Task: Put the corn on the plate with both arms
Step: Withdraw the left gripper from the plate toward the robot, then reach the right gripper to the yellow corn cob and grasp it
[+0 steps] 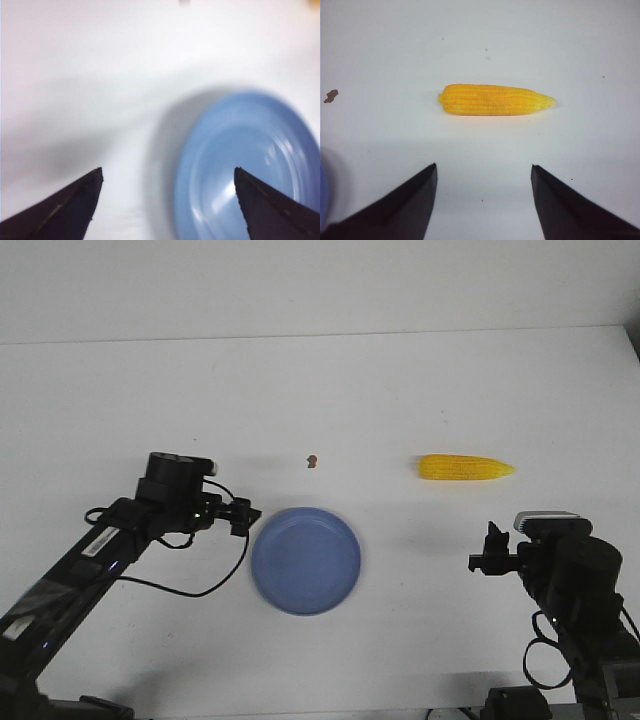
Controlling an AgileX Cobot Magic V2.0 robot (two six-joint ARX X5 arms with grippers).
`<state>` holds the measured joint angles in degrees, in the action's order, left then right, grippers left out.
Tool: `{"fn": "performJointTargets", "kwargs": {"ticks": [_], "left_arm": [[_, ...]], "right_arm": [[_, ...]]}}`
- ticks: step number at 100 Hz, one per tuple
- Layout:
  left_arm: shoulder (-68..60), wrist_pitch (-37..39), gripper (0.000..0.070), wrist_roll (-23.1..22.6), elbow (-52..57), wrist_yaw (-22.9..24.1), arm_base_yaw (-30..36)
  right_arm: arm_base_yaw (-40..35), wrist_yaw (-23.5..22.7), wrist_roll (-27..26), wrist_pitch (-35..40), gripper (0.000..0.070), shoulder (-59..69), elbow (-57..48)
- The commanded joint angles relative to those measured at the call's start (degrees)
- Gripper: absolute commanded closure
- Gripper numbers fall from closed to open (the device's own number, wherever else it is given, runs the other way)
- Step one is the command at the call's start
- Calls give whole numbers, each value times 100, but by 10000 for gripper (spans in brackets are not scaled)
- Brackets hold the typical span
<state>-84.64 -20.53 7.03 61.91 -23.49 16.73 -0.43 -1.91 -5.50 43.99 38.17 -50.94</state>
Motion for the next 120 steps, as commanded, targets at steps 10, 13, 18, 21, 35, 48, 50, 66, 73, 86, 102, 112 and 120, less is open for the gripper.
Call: {"fn": "performJointTargets", "kwargs": {"ticks": [10,13,18,21,35,48,50,66,73,86,102,112,120], "left_arm": [[804,-212,156,-774,55,605,-280],[964,-297,156,-918,55,800,-317],[1209,-433,156,-1137,55,1117,-354],[1349,-501,156,-1239,55,1279,-365],[1799,-693,156,-1569,55,1720,-372],[1941,-824,156,-1523,55,1908,-372],[1947,-828,156,-1504,52,1904,-369],[1947,-765,156,-1440,52,1897,-358],[1947,-754,156,-1362,52,1878,-358],[1947,-765,156,-1233,52,1762,-356],[1947,-739,156,-1187,55,1740,-354],[1947,-726,156,-1137,55,1696,-354],[1947,-723,156,-1084,55,1648,-354]], "right_arm": [[0,-17,-72,-66,300,13,-85],[2,-17,-72,-66,300,13,-85],[2,-17,-72,-66,300,13,-85],[2,-20,-72,-66,300,13,-85],[0,-20,-55,-68,300,13,-85],[2,31,90,-120,300,66,-85],[2,52,160,-142,300,90,-85],[7,262,684,-505,297,551,-98],[7,260,951,-629,297,964,-149],[7,236,1338,-555,296,2035,-455],[-11,175,1930,-404,288,3388,-1167],[-74,129,2396,-391,284,4089,-1602],[-76,125,2708,-420,284,4537,-1895]]}}
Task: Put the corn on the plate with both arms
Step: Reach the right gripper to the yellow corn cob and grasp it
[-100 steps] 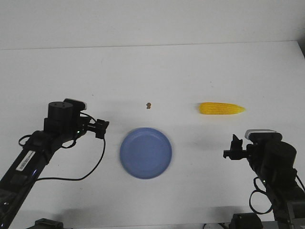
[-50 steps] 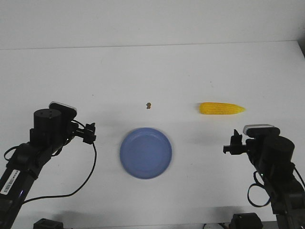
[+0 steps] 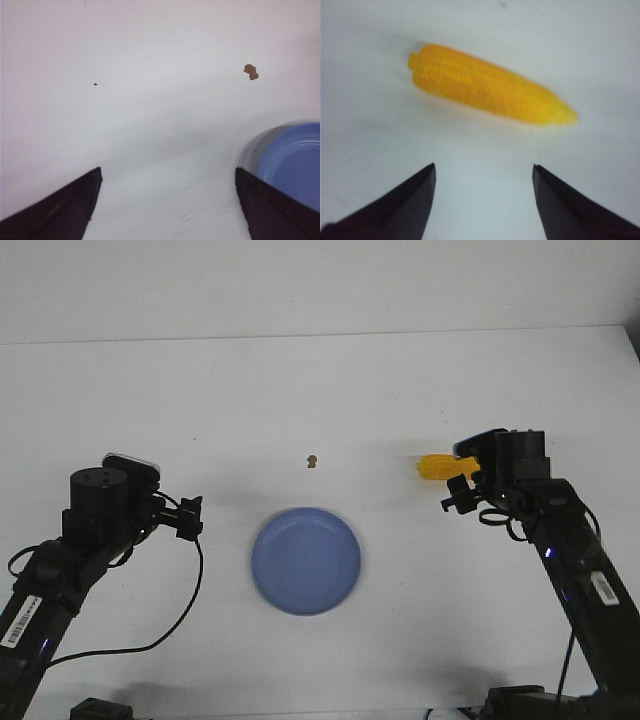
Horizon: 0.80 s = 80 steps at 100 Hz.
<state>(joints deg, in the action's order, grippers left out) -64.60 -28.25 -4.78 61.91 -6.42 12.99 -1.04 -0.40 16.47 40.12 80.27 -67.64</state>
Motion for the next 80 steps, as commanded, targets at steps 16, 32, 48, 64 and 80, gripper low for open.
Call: {"fn": "performJointTargets", "kwargs": {"ticks": [16,32,48,64,80], "left_arm": [[-57,52,156,105,55,-114,20],[-57,81,156,125,55,-114,20],[-57,94,156,127,55,-114,20],[-57,96,156,136,55,-114,20],[-57,122,156,138,52,-114,20]], "right_arm": [[-24,-339,710,-68,284,1047,-638],[-61,-411,1193,-186,278,1456,-706],[-61,-407,1495,-396,233,1561,-706],[-59,-411,1803,-516,134,1561,-706],[-44,-415,1878,-636,134,1757,-706]]}}
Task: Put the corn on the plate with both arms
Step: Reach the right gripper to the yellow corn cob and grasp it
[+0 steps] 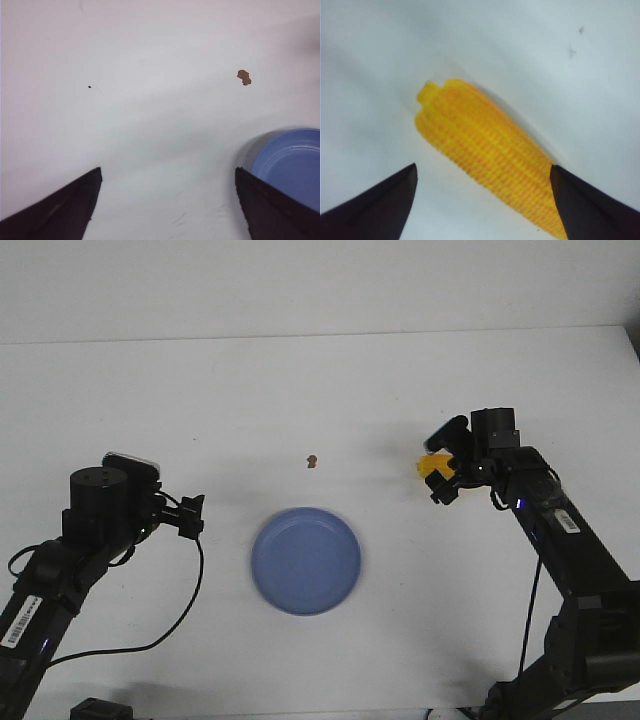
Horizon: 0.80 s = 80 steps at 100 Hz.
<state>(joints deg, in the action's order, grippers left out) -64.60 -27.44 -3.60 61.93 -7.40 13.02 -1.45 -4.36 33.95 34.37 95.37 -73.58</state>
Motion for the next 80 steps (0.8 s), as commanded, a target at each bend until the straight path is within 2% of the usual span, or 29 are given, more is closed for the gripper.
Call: {"fn": "performJointTargets", "kwargs": {"ticks": [1,46,53,58,62,69,70,80], "left_arm": [[-57,42,156,20,52,-15,17],[-57,11,156,20,50,-15,17],[-57,9,156,20,50,-15,17],[-57,9,156,20,52,-15,17],[-57,7,156,20,50,-15,17],[-57,7,156,20,52,-15,17],[-57,7,156,20,52,-15,17],[-57,9,156,20,50,-15,17]], "right_arm": [[-2,-20,133,-70,134,269,-111],[83,-20,184,-627,136,898,-111],[129,-17,170,-640,154,981,-111],[175,-15,116,-647,198,1029,-111],[201,-15,81,-654,265,1058,-111],[247,-15,57,-678,431,1060,-111],[256,-15,57,-695,472,1060,-111],[273,-9,57,-739,669,1040,-116]]}}
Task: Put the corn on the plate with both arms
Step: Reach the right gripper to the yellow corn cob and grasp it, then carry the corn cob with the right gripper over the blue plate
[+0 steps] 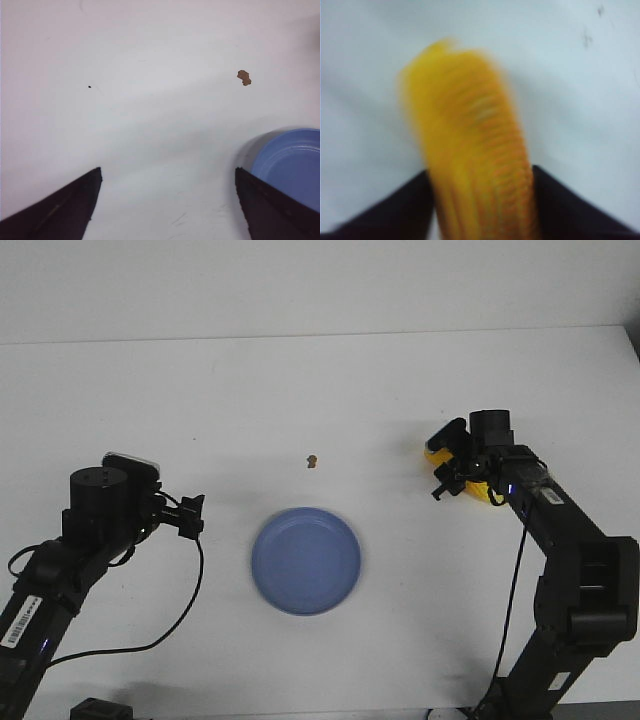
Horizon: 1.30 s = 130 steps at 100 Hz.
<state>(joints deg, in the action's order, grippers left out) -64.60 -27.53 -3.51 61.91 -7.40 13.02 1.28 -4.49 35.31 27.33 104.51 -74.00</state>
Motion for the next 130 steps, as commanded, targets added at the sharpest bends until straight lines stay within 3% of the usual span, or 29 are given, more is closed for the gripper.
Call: {"fn": "performJointTargets", "kwargs": {"ticks": [1,15,36,51,75,94,101,110,130], "left_arm": [[-57,17,156,11,55,-15,17],[-57,22,156,11,55,-15,17],[-57,22,156,11,55,-15,17],[-57,22,156,11,55,-15,17],[-57,20,156,11,55,-15,17],[-57,20,156,11,52,-15,17],[-57,20,156,11,55,-15,17],[-57,22,156,13,55,-15,17],[-57,22,156,13,55,-15,17]], "right_arm": [[0,4,-81,-33,680,127,-79],[-11,-50,-461,203,688,42,-184],[-286,-1215,-988,997,687,-494,-444],[-874,-1637,-1419,1537,687,-981,-452],[-2371,-1600,-1757,2374,685,-1139,-450],[-3453,-1185,-1799,2173,672,-1102,-442],[-3727,-1043,-1801,2083,624,-1099,-442],[-3963,-1005,-1884,1921,549,-1023,-442],[-4177,-1005,-1963,1690,535,-809,-442]]}}
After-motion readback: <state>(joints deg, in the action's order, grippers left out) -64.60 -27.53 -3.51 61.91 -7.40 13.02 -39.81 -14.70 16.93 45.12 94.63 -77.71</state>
